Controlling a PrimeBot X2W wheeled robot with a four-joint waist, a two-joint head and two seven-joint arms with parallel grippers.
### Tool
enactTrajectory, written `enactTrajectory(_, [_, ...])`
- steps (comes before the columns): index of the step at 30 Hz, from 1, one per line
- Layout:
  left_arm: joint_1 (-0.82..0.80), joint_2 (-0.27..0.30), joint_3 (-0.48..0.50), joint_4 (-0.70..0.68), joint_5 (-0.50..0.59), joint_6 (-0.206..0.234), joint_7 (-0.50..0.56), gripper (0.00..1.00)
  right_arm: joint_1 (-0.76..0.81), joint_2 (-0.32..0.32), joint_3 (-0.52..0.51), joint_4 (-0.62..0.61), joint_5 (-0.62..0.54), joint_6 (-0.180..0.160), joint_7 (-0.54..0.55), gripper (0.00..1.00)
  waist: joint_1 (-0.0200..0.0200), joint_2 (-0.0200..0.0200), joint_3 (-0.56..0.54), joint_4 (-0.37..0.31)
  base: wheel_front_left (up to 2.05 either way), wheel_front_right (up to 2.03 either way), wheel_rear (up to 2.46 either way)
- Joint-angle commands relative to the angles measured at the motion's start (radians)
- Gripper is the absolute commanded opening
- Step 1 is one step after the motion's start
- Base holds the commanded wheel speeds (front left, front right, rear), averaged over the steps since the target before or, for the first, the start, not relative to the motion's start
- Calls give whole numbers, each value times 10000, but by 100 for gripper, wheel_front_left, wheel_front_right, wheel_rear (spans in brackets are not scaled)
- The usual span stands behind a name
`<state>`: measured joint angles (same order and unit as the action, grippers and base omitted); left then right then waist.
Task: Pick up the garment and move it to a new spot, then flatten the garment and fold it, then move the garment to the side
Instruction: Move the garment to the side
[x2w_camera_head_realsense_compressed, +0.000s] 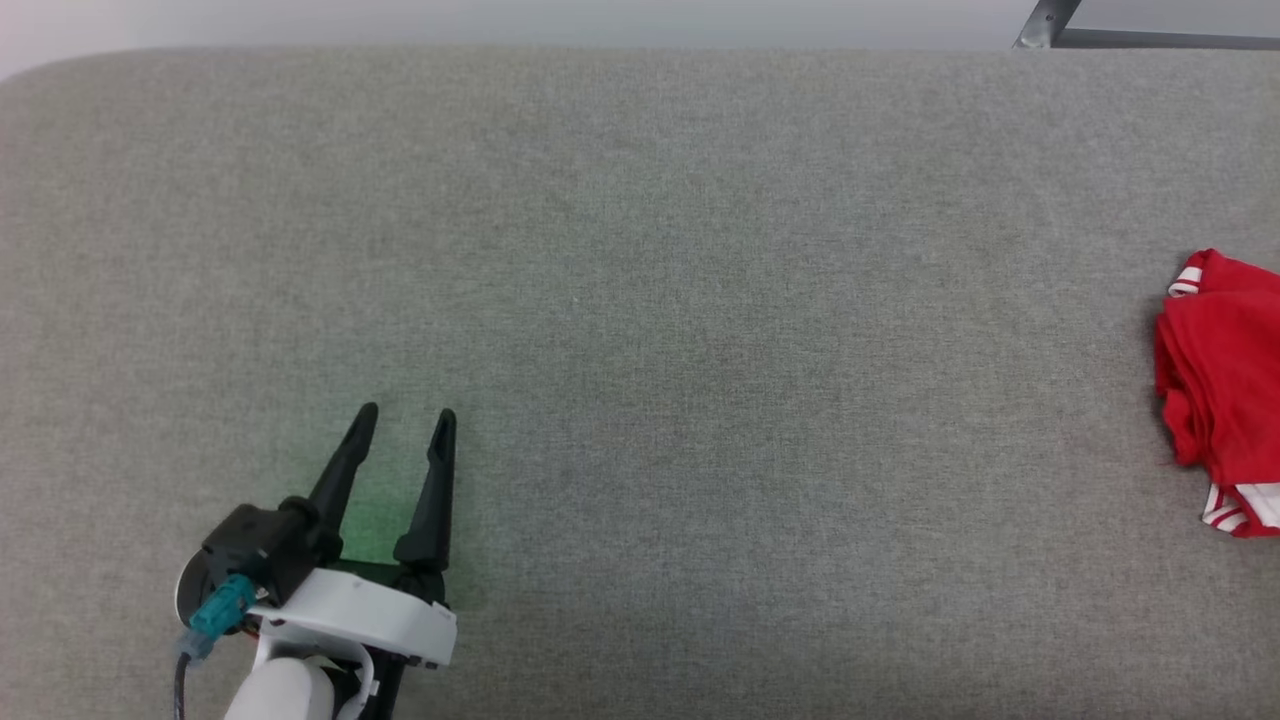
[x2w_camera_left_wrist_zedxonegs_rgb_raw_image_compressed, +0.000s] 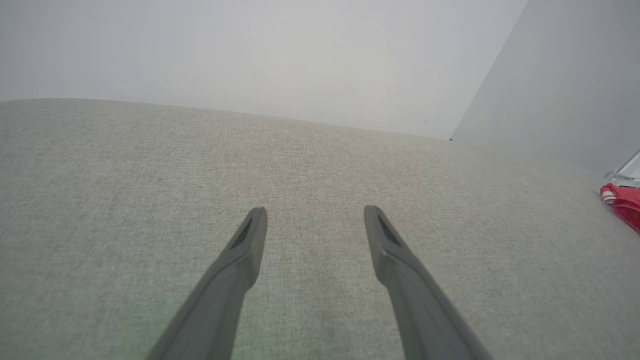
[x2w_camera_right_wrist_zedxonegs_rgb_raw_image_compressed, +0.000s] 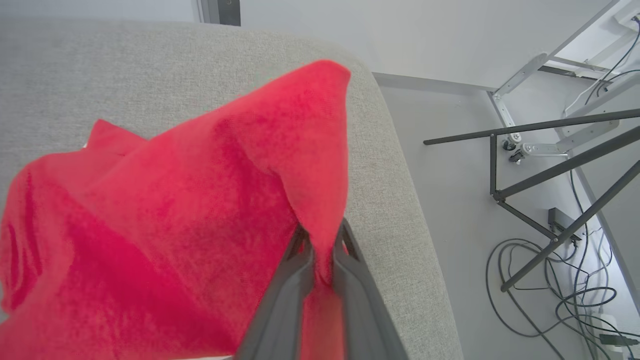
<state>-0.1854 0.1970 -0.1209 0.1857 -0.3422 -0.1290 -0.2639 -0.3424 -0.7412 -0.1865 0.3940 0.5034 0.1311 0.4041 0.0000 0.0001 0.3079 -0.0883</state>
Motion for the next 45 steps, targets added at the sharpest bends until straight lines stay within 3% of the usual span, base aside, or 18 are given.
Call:
enactTrajectory(1, [-122, 67, 1, 19, 9, -17, 3, 100, -159, 88, 94, 139, -241, -8, -160, 0, 0, -1, 58, 6, 0, 0, 0])
enactTrajectory(12, [-188, 144, 33, 51, 17, -22, 3, 100, -495, 294, 221, 711, -633, -9, -636, 0, 0, -1, 115, -34, 0, 0, 0])
enactTrajectory(13, [-191, 145, 25, 51, 29, -22, 3, 100, -543, 298, 243, 746, -649, -8, -665, 8, 0, -1, 105, -38, 0, 0, 0])
enactTrajectory(14, [-201, 147, 17, 54, 37, -23, 3, 100, -583, 306, 260, 788, -662, -8, -684, 38, 0, -1, 94, -41, 0, 0, 0])
enactTrajectory(15, [-223, 153, 5, 51, 55, -23, 3, 100, -612, 318, 279, 836, -671, -8, -715, 49, 0, -1, 80, -44, 0, 0, 0])
enactTrajectory(16, [-249, 159, 0, 35, 85, -23, 3, 100, -628, 325, 291, 880, -700, -8, -737, 73, 0, -1, 62, -45, 0, 0, 0])
enactTrajectory(18, [-262, 158, -32, 35, 128, -24, 3, 100, -609, 367, 332, 977, -749, -8, -788, 99, 0, -1, -5, -41, 0, 0, 0])
enactTrajectory(27, [-133, 126, 155, -215, 75, -24, 3, 100, -652, 583, 693, 895, -646, -8, -1276, 100, 0, -1, -648, 17, 0, 0, 0])
enactTrajectory(36, [50, 391, 190, 58, -45, -25, 3, 100, -417, 1492, 2348, 110, 181, -9, -2001, 100, 0, -1, -1566, 131, 0, 0, 0])
enactTrajectory(45, [341, 846, 73, 445, -269, -26, 3, 100, -434, 2500, 3791, -381, 90, -9, -3153, 100, 0, -1, -2415, 210, 0, 0, 0])
